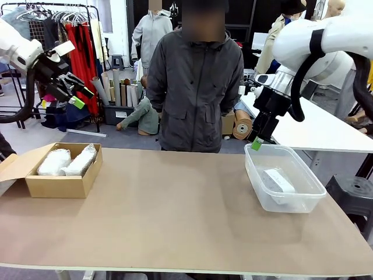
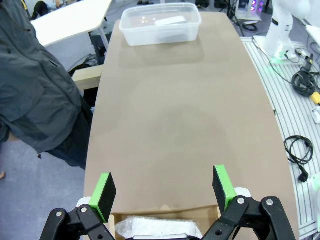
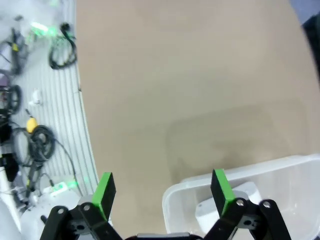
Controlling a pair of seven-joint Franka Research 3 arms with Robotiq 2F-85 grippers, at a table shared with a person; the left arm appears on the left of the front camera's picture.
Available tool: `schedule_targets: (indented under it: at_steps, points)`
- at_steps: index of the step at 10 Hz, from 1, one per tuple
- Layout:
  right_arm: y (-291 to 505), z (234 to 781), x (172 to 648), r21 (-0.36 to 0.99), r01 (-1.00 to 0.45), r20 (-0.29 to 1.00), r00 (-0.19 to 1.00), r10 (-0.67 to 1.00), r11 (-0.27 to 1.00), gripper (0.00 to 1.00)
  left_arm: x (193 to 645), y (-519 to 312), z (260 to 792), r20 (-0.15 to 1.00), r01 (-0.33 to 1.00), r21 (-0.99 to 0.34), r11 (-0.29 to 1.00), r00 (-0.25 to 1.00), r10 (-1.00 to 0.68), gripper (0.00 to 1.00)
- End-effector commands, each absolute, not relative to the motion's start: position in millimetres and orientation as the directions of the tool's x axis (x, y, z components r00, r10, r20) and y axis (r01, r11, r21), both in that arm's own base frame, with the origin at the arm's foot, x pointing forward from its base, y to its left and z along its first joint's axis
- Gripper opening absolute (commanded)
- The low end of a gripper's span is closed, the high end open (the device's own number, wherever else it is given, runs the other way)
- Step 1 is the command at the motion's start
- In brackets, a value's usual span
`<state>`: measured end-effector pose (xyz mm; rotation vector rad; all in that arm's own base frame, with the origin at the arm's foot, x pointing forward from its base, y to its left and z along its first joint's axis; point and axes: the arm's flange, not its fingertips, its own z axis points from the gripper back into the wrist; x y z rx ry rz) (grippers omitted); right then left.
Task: Separate and place wrapped and unwrapped clocks.
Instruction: If the picked Digital clock is wrapped, place it in the Package Box ; if not, place it in the Organizing box.
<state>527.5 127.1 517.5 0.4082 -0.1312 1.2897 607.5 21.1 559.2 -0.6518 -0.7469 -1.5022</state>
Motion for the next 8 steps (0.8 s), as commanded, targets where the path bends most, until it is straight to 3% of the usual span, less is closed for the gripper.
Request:
schedule_targets:
  at_steps: [1,4,5,8]
  points:
    - [132,515,526,0.215,-0.948,0.297,0.291,0.909,0.233,1.0,605,22,559,0.772,0.997,0.073,-0.021,-0.069,-0.632,1.0]
    - [129,516,527,0.222,-0.951,0.313,0.279,0.908,0.216,1.0,605,22,559,0.772,0.997,0.073,-0.021,-0.069,-0.632,1.0]
    - [117,519,539,0.151,-0.98,0.482,0.186,0.856,0.128,1.0,605,22,559,0.772,0.997,0.073,-0.021,-0.069,-0.632,1.0]
    - [89,524,565,0.061,-0.988,0.652,0.145,0.744,0.139,1.0,605,22,559,0.772,0.997,0.073,-0.021,-0.069,-0.632,1.0]
